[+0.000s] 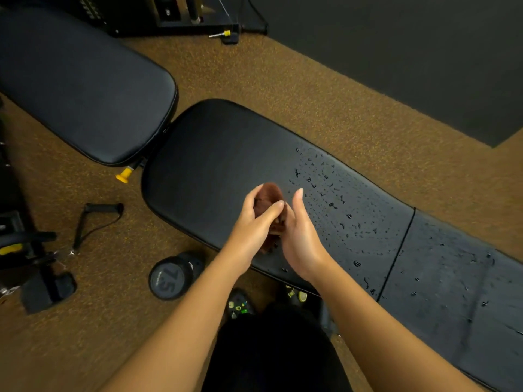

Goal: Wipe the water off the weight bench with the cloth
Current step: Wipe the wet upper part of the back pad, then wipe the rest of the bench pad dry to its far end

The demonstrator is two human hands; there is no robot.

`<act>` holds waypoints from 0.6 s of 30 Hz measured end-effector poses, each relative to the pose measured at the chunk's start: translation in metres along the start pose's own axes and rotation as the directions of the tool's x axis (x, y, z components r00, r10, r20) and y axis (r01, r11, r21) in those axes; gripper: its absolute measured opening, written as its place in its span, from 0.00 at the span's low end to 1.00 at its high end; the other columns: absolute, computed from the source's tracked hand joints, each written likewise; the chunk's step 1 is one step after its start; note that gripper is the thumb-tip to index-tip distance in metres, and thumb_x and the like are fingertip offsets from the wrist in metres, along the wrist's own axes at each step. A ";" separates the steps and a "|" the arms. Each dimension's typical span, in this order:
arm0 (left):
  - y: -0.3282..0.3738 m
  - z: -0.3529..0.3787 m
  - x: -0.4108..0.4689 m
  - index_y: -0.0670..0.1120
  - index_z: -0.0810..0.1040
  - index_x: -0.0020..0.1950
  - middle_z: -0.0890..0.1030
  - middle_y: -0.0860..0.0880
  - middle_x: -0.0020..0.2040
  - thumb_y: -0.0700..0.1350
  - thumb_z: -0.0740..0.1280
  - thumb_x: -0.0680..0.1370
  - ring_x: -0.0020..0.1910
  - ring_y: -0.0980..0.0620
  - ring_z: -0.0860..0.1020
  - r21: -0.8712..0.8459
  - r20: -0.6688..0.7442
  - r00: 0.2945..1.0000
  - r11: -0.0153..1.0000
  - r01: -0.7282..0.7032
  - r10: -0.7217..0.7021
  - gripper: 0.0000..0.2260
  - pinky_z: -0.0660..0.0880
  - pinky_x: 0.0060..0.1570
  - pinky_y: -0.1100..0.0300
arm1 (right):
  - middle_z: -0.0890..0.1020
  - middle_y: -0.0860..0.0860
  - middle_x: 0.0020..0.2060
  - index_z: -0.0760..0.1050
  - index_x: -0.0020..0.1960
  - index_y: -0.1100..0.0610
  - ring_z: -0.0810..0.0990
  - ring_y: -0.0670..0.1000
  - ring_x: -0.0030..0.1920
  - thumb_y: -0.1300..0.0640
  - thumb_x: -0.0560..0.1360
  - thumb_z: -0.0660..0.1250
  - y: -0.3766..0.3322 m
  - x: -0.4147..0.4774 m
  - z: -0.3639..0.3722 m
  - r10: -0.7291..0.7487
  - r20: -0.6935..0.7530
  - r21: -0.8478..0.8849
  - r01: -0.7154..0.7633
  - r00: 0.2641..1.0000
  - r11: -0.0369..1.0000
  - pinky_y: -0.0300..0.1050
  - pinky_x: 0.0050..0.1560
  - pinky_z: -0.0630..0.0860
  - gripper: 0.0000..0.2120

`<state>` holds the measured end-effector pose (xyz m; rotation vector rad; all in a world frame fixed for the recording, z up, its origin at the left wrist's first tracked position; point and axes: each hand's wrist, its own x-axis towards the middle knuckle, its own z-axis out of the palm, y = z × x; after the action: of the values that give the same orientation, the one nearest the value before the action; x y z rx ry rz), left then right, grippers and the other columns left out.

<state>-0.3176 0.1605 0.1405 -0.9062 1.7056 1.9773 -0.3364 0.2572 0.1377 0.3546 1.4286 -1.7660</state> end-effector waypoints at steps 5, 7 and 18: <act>0.008 0.006 0.025 0.56 0.68 0.66 0.76 0.54 0.59 0.51 0.68 0.75 0.58 0.54 0.75 0.260 -0.031 0.997 0.964 -0.055 0.066 0.20 0.73 0.58 0.58 | 0.77 0.40 0.58 0.72 0.65 0.47 0.73 0.36 0.57 0.40 0.80 0.48 -0.021 0.002 -0.032 0.017 -0.043 -0.340 -0.031 0.999 0.940 0.31 0.55 0.66 0.22; 0.015 0.013 0.037 0.54 0.65 0.68 0.74 0.52 0.61 0.49 0.68 0.75 0.59 0.52 0.74 0.445 -0.095 0.979 0.887 -0.120 0.180 0.23 0.70 0.52 0.62 | 0.75 0.45 0.63 0.72 0.66 0.50 0.72 0.41 0.61 0.46 0.81 0.53 -0.028 0.014 -0.053 -0.113 -0.196 -0.502 0.000 0.974 0.865 0.35 0.57 0.67 0.18; 0.011 0.067 0.122 0.47 0.57 0.75 0.54 0.46 0.77 0.45 0.61 0.80 0.75 0.43 0.53 0.860 0.229 0.893 0.348 -0.372 0.389 0.25 0.54 0.73 0.51 | 0.52 0.57 0.76 0.49 0.77 0.57 0.45 0.58 0.76 0.47 0.82 0.49 -0.021 0.059 -0.167 -0.444 -0.181 -0.980 -0.201 0.878 0.001 0.55 0.74 0.43 0.27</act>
<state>-0.4279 0.2079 0.0692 -0.0908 2.6949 0.8641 -0.4330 0.3855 0.0598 -0.2332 2.7653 -0.2158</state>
